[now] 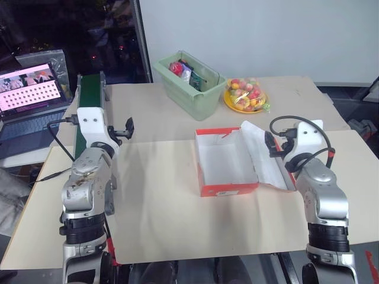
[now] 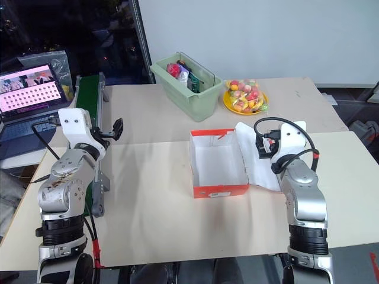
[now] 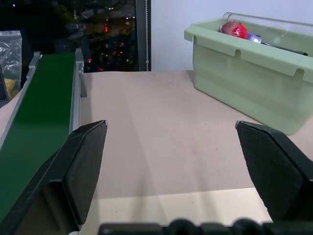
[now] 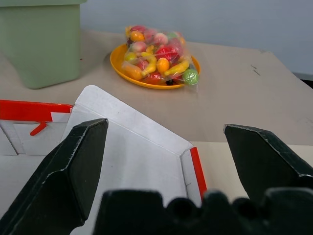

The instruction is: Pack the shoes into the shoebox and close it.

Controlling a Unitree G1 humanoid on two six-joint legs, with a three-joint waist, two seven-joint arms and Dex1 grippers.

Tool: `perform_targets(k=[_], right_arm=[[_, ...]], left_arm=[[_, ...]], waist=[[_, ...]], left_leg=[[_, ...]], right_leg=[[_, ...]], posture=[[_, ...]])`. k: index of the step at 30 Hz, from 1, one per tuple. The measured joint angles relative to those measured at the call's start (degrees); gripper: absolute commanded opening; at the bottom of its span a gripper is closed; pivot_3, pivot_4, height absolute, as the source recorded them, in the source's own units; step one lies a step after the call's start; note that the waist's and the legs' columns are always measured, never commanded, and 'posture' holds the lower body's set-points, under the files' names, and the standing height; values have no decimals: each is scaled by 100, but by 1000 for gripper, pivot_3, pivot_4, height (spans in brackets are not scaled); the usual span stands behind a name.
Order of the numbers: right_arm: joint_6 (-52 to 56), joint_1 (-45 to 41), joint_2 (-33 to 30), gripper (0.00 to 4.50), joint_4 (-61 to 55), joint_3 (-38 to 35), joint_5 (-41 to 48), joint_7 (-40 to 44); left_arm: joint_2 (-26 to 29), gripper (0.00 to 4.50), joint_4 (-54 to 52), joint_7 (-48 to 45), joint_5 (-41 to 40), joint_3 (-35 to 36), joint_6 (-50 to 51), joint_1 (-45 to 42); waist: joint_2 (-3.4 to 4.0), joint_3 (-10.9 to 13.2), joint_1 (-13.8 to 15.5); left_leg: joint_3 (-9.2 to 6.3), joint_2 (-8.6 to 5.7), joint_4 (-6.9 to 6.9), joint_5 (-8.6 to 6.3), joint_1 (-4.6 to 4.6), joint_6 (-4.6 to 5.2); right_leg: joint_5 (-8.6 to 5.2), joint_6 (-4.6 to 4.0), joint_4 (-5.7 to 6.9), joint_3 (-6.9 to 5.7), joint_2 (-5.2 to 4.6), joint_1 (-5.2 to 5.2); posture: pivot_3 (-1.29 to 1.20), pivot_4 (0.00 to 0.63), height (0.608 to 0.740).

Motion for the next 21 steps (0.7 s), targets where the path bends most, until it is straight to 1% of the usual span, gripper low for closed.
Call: perform_targets(k=[2, 4, 6, 8, 9, 13, 15, 18, 21], right_arm=[[3, -11, 1, 4457, -1, 7, 48, 67], [118, -171, -3, 4457, -116, 129, 463, 645], [309, -517, -21, 4457, -618, 584, 999, 1390], [454, -799, -196, 4457, -1185, 1195, 1324, 2074], [492, -846, -296, 4457, -1449, 1495, 1445, 2456], [582, -683, -594, 4457, -1714, 2333, 1839, 3633], [574, -662, -593, 4457, -1703, 2528, 1835, 3832], [528, -672, -587, 4457, -1584, 2573, 1741, 3894], [481, -696, -513, 4457, -1439, 2585, 1674, 3915]], left_arm=[[2, 4500, -1, 8, 16, -9, -1, 7], [-9, 4500, 1, 53, 69, -41, 0, 91], [-103, 4500, 12, 94, 98, -113, 1, 112], [-154, 4500, 11, 92, 107, -234, 1, 111], [-165, 4500, 11, 96, 115, -264, 1, 111], [-202, 4500, -4, 247, 155, -168, 1, 185], [-265, 4500, -137, 399, 171, -127, 85, 296], [-367, 4500, -633, 808, 224, 157, 482, 711], [-254, 4500, -1202, 1121, 465, 547, 953, 1340]], waist=[[0, 0, -1], [0, 0, -37], [-1, 1, -114], [-1, 1, -122], [-6, -2, -117], [-15, -4, -48], [-15, -3, -14], [-16, -3, -23], [-16, -3, -29]], left_leg=[[1, 0, 0, 0, 0, 0], [12, 8, 0, -2, 5, 3], [15, 44, 0, -12, 6, 18], [20, 49, 0, -17, 13, 21], [23, 54, 0, -22, 14, 20], [23, 56, 1, -23, 9, 18], [21, 57, 1, -22, 12, 16], [25, 61, 0, -30, 31, 16], [31, 79, 0, -56, 47, -4]], right_leg=[[0, 0, 0, 1, 0, 0], [2, -1, 1, 23, 9, -5], [6, -4, -3, 31, 29, -2], [6, -3, -5, 29, 37, 1], [6, -3, -12, 26, 46, 5], [8, -6, -17, 34, 55, 1], [12, -11, -15, 42, 56, -3], [13, -11, -11, 74, 69, -3], [13, -12, -10, 90, 98, -4]], posture=[[0, 150, 740], [0, 150, 740], [0, 150, 740], [0, 150, 740], [0, 150, 740], [0, 150, 740], [0, 150, 740], [0, 150, 740], [0, 150, 740]])
